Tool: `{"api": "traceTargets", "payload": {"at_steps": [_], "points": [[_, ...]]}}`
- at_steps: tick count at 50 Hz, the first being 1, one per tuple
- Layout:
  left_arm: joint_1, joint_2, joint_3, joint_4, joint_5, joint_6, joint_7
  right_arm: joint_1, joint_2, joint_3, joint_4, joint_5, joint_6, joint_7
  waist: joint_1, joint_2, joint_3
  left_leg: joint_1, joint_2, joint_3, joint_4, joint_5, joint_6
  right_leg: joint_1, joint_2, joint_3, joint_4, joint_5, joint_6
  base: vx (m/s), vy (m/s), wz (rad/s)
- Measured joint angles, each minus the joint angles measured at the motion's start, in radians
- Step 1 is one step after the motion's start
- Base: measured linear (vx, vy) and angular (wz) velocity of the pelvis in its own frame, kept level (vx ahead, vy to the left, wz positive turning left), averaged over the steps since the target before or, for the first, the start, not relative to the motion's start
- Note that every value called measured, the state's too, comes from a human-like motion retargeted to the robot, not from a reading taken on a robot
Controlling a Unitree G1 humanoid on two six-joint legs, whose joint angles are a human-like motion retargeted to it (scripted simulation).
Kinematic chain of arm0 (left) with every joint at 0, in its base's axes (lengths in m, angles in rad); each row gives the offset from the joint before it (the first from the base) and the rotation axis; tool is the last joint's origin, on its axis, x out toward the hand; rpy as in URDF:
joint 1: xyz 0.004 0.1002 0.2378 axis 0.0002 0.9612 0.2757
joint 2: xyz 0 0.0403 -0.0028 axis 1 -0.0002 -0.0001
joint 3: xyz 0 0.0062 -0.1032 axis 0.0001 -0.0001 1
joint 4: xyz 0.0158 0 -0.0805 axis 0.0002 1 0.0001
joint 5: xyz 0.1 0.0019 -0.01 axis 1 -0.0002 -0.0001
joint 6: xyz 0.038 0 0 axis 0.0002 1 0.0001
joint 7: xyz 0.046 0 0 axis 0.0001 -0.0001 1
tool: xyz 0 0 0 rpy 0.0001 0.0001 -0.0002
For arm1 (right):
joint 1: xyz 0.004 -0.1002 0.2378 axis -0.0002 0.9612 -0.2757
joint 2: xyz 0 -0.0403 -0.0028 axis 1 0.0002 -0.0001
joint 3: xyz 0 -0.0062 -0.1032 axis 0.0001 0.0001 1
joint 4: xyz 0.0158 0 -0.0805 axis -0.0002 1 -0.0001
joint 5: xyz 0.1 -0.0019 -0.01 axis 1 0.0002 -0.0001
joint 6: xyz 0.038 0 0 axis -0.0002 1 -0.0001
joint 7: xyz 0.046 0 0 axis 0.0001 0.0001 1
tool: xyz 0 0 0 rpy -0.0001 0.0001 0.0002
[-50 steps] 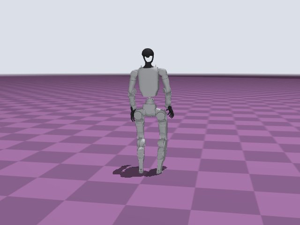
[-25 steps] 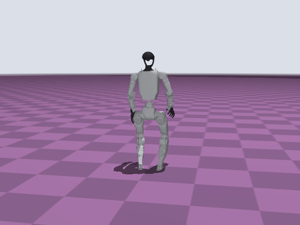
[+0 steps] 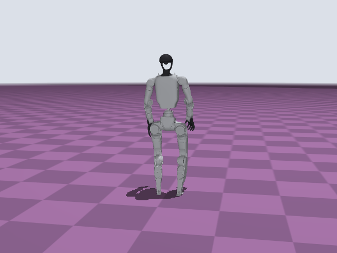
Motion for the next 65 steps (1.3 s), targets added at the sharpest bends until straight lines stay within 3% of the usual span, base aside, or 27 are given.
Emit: {"api": "traceTargets", "payload": {"at_steps": [65], "points": [[-0.032,-0.015,-0.145,0.017,0.065,-0.022,-0.106,-0.026,-0.004,-0.006,0.027,0.121,-0.002,0.019,-0.028,0.017,-0.029,0.102,-0.049,0.003,-0.289,0.168,0.008,0.037,-0.025,-0.007,-0.135,0.094,0.014,0.00,0.00,0.00]]}}
